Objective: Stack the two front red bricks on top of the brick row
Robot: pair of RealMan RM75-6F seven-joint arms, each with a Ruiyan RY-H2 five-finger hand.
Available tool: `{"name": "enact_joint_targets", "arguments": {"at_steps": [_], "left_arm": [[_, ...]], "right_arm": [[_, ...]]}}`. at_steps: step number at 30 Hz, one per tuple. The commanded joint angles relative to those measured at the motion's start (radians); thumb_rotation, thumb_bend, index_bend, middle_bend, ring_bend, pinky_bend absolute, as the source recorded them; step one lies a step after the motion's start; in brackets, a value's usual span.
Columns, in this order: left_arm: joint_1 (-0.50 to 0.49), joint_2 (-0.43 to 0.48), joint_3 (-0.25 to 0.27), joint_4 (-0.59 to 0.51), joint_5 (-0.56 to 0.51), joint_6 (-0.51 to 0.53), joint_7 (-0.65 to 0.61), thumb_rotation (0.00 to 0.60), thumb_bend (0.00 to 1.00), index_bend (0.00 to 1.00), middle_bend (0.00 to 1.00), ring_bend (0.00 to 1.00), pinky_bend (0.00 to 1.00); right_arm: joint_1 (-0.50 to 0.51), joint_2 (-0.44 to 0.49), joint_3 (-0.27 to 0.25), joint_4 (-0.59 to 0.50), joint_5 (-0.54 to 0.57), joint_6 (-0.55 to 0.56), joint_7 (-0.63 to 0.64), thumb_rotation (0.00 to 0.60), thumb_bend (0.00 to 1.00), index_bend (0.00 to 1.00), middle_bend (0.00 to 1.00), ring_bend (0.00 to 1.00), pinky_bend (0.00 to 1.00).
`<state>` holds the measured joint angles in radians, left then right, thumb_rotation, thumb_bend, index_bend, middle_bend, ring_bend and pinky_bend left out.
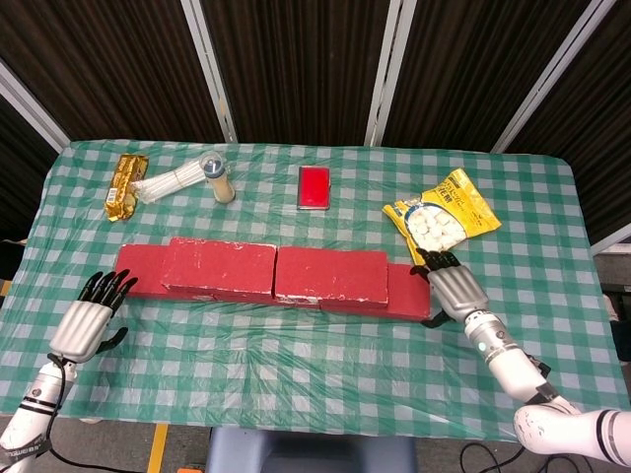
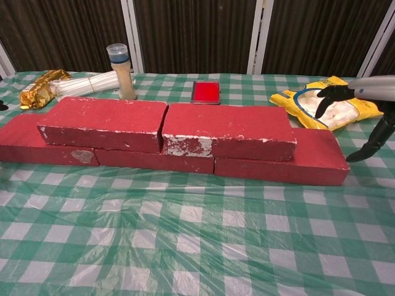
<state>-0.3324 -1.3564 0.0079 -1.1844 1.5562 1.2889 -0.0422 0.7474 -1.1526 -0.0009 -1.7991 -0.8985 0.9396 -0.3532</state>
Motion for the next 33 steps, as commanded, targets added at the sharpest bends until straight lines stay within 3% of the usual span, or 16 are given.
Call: {"name": "enact_joint_targets", "arguments": {"at_steps": [1,11,26,30,33], "left_arm": [[0.001,0.000,-0.001,0.001,-0.002,0.001,-0.001,0.600,0.33,0.00,0.00,0.00,0.01],[0.004,0.003,-0.001,0.002,-0.007,-0.001,-0.005,0.600,0.33,0.00,0.00,0.00,0.01],[0.002,0.004,-0.001,0.003,-0.008,-0.007,-0.011,0.600,0.33,0.00,0.00,0.00,0.01],[0.005,0.007,-0.001,-0.001,-0.009,-0.003,-0.007,0.600,0.33,0.00,0.00,0.00,0.01],[0.010,0.012,-0.001,-0.011,-0.008,0.008,0.005,0.600,0.34,0.00,0.00,0.00,0.01]], "right_arm": [[0.005,-0.019,0.004,0.018,0.000,-0.028,0.004,0.600,0.00,0.29,0.00,0.00,0.00],[0.028,-0.085,0.020,0.047,0.032,-0.053,-0.040,0.600,0.00,0.28,0.00,0.00,0.00],[0.043,-0.096,0.031,0.022,0.063,-0.054,-0.074,0.600,0.00,0.25,0.00,0.00,0.00],[0.013,-0.051,0.010,-0.029,0.036,-0.002,-0.085,0.600,0.00,0.19,0.00,0.00,0.00],[-0.066,-0.010,-0.025,-0.079,-0.068,0.116,-0.070,0.600,0.00,0.09,0.00,0.00,0.00]]}}
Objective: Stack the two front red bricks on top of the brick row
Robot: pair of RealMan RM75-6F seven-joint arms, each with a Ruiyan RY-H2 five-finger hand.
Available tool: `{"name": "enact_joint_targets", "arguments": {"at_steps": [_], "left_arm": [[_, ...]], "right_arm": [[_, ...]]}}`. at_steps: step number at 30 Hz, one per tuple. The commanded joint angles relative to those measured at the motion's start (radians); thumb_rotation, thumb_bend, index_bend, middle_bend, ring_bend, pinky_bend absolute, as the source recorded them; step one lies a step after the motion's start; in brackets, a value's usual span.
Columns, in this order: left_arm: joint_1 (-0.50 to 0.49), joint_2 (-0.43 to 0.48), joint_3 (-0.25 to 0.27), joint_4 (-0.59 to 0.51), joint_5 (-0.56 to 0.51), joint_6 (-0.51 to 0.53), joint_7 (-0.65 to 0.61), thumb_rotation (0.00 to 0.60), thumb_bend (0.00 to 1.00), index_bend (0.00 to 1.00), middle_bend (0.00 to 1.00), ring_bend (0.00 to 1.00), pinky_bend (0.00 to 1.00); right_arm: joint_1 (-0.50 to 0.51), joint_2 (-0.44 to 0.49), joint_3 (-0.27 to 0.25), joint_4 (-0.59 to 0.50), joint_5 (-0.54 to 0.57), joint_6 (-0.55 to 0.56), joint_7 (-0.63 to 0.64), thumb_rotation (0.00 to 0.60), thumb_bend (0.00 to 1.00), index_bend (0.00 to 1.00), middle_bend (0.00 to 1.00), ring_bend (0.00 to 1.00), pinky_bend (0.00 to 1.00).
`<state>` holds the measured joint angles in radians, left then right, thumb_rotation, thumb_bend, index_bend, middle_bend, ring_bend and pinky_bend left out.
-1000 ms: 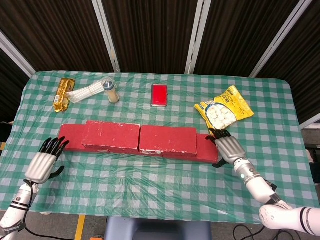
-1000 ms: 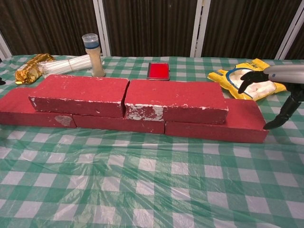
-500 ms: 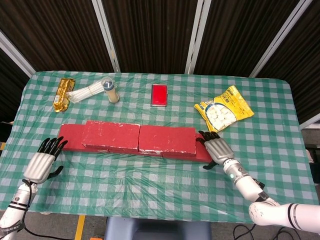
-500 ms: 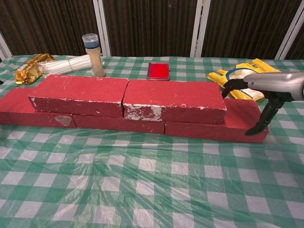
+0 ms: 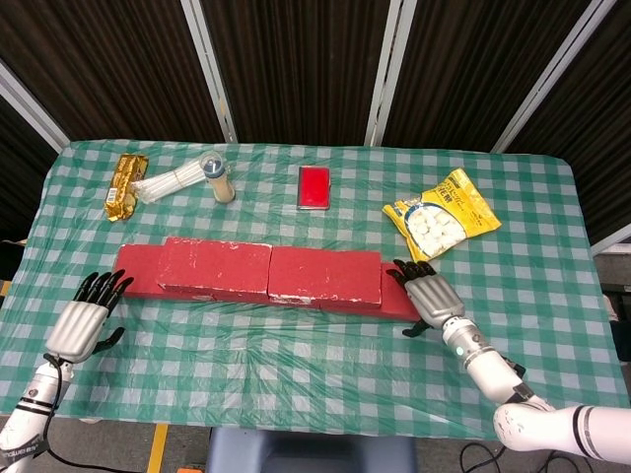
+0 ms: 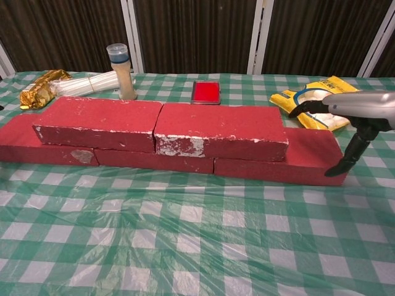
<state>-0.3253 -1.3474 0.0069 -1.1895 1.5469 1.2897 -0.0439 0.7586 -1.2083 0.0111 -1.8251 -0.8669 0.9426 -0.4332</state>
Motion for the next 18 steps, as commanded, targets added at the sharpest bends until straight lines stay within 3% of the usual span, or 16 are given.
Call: {"name": "enact_joint_targets", "arguments": {"at_steps": [1,5,9,12,18], "left_arm": [[0.006,0.004,-0.001,-0.010,0.002,0.014,0.013,0.600,0.35,0.00,0.00,0.00,0.01],[0.024,0.013,0.000,-0.048,0.003,0.045,0.046,0.600,0.36,0.00,0.00,0.00,0.01],[0.049,0.017,-0.005,-0.089,-0.001,0.089,0.101,0.600,0.36,0.00,0.00,0.00,0.01],[0.071,0.014,-0.005,-0.117,-0.002,0.123,0.156,0.600,0.36,0.00,0.00,0.00,0.01],[0.102,0.017,-0.022,-0.146,-0.001,0.193,0.228,0.600,0.38,0.00,0.00,0.00,0.01]], "right_arm": [[-0.111,0.055,-0.057,-0.063,-0.144,0.163,0.011,0.600,0.00,0.04,0.00,0.00,0.00],[-0.300,0.060,-0.166,-0.032,-0.376,0.429,0.018,0.600,0.00,0.00,0.00,0.00,0.00],[-0.465,0.025,-0.226,0.079,-0.497,0.622,0.080,0.600,0.00,0.00,0.00,0.00,0.00],[-0.558,0.004,-0.232,0.160,-0.507,0.702,0.130,0.600,0.01,0.00,0.00,0.00,0.00],[-0.600,0.041,-0.209,0.178,-0.555,0.728,0.167,0.600,0.04,0.00,0.00,0.00,0.00]]}}
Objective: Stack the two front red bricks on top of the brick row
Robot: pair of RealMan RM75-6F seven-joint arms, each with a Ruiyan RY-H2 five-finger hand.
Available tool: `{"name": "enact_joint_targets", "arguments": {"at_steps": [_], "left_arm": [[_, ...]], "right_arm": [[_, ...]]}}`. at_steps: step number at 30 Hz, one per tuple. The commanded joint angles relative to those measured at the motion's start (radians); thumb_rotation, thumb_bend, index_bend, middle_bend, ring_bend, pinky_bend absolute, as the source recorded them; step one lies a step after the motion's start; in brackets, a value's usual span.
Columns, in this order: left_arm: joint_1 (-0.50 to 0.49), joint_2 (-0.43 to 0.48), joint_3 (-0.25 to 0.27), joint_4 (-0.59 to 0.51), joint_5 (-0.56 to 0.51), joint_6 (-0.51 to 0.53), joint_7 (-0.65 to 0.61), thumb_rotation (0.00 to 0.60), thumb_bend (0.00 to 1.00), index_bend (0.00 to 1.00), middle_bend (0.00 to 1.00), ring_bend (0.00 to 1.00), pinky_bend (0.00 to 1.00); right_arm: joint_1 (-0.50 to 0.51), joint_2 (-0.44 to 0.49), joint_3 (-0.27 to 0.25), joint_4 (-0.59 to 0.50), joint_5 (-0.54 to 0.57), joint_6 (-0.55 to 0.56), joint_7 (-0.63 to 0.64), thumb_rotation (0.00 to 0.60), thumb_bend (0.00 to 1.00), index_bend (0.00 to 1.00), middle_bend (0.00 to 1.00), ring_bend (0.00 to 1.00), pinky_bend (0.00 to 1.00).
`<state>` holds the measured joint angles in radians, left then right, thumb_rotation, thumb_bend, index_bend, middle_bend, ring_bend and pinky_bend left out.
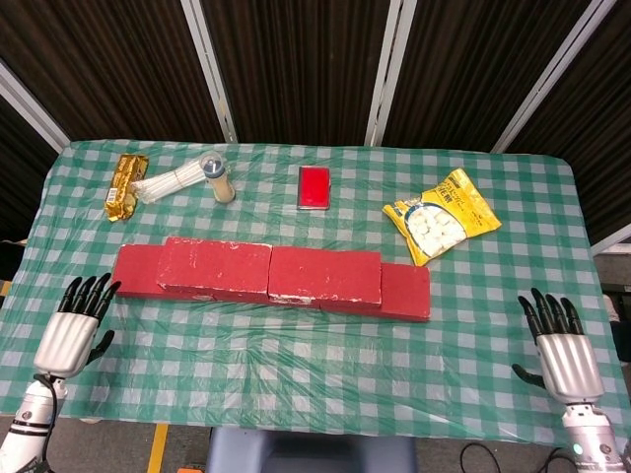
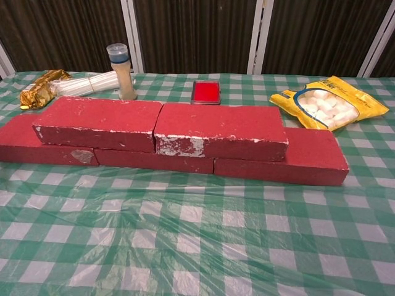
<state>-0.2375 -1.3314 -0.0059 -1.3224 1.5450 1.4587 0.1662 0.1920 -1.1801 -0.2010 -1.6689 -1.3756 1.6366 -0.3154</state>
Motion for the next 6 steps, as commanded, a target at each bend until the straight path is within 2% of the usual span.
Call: {"name": "enact_joint_targets", "arguments": {"at_steps": [1,6], "left_arm": [[0.015,0.001,-0.010,-0.015,0.001,0.025,0.022,0.600,0.38,0.00,0.00,0.00,0.01],[0.020,0.005,-0.012,-0.026,-0.003,0.021,0.040,0.600,0.40,0.00,0.00,0.00,0.02]], "right_arm": [[-0.038,0.015,0.008,0.023,-0.048,0.032,0.051,0.600,0.04,0.00,0.00,0.00,0.00],[-0.063,0.023,0.033,0.021,-0.073,0.034,0.064,0.600,0.04,0.00,0.00,0.00,0.00]]}}
